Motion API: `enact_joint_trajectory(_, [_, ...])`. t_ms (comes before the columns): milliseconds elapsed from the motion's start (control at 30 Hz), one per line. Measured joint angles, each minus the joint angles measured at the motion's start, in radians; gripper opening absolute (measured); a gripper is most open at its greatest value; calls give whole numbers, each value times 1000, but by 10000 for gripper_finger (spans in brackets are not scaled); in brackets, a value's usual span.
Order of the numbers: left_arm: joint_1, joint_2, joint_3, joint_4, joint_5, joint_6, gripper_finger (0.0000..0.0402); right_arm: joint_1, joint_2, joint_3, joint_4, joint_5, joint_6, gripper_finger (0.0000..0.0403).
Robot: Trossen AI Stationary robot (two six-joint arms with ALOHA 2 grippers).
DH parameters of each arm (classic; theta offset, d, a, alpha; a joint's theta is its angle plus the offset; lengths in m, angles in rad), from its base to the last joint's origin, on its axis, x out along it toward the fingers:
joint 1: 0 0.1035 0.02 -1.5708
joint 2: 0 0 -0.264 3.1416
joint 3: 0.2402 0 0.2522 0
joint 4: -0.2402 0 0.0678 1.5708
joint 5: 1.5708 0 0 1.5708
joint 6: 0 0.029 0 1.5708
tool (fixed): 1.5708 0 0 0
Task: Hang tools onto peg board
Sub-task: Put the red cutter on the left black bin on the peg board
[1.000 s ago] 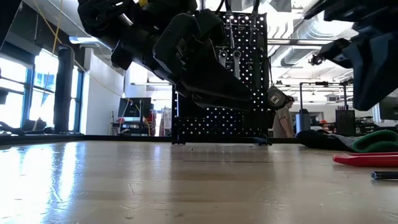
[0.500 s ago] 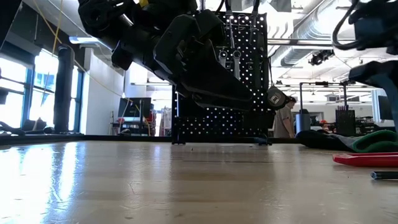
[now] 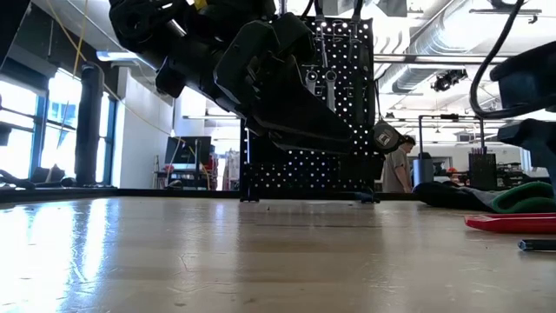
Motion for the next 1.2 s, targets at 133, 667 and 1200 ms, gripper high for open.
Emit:
enact_joint_trajectory(133, [0,0,0,5,0,1,207,0,1,7,6,-4,-22,119])
enact_joint_trajectory(667, [18,0,0,44,103,-53,207,-8,9,141,-92,77,-73,119])
enact_joint_trajectory(1200, [147,0,0,106,416,-482,207,-69,7,292,-188,274,-325,119])
